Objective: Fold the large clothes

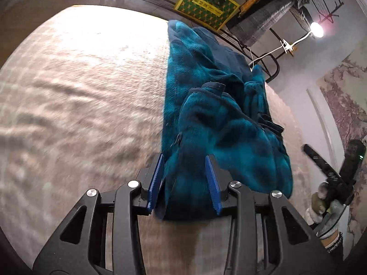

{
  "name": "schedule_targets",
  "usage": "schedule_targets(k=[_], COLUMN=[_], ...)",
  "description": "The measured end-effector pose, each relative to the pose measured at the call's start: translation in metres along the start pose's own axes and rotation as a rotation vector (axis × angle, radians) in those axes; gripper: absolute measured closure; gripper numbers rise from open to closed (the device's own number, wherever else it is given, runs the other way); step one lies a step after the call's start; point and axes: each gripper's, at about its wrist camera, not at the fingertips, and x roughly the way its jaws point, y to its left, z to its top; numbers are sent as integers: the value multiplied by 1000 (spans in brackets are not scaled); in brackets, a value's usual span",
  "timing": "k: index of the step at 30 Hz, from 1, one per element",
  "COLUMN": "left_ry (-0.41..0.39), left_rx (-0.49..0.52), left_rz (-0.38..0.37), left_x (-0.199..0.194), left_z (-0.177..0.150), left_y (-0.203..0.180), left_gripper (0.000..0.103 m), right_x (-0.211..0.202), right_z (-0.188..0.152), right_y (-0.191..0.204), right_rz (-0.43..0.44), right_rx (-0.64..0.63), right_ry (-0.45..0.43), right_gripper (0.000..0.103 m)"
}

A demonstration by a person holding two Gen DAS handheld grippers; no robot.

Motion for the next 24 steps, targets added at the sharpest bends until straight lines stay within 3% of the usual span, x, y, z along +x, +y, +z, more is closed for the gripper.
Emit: schedule_targets(k=[4,7,10,11,13,15,17,21,24], left_ry=[5,-11,-26,-24,-17,-18,-17,-15,45], left_rx=[-10,6,8,7,7,27,65,116,131], left_rz=[-16,-59,-94,-99,-104,-96,-72,-45,-4], left_x=[-30,-57,-77,-79,-80,-77,-70,-40,1], left_z=[-17,-24,-27,-28,-29,-28,-20,1,24], left_y=[0,-14,-25,-27,-31,-40,-52,-70,-77], left_gripper=[66,66,52,52,52,52,52,52,52], right_x=[-61,-103,-136,-145,-158,-162,-155,-116,-81], right_z=[0,-4,3,4,2,-2,-4,-2,-2], right_y=[4,7,19,22,23,18,8,-9,-16], right_rz=[-3,-3,-4,-1,-18,-24,-13,2,51], right_rx=[5,0,-71,-97,-141,-160,-156,-117,-76], right_ry=[-87,-131,-125,-131,-142,-132,-101,-41,-22], right_gripper=[48,36,31,25,24,31,55,56,55])
